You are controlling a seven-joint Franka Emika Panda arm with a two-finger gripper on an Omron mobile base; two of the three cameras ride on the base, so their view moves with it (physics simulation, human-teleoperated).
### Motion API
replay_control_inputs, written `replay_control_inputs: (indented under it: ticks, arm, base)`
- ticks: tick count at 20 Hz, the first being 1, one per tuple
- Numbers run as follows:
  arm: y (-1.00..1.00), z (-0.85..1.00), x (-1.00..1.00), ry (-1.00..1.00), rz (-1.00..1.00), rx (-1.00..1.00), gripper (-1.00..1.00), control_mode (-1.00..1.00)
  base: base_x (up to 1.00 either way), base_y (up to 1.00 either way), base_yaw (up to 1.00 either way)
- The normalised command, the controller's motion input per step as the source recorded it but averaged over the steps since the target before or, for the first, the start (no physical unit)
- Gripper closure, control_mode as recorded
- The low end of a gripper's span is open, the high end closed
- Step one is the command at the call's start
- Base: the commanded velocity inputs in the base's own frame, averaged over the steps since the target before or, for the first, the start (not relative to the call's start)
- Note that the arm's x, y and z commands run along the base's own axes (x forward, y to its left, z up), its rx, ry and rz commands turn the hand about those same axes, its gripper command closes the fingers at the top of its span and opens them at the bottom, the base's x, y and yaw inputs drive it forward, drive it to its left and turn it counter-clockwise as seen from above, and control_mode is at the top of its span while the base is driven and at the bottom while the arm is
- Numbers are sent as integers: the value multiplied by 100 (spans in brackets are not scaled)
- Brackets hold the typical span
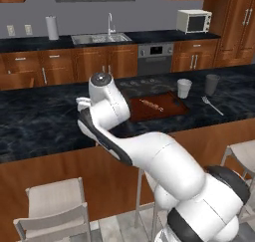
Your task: Take the tongs from the drawer on the left and place them on the dining counter next to the tray containing the kebab skewer.
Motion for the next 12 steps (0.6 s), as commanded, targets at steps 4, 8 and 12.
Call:
replay_control_inputs:
  ticks: [4,8,12]
  arm:
    - [3,33,54,41,0,0,100,-100]
    - [0,2,9,9,0,0,100,-100]
    - [0,-27,32,-3,0,-1,100,-100]
  base:
    - [0,0,0]
    - [0,0,0]
    - [0,0,0]
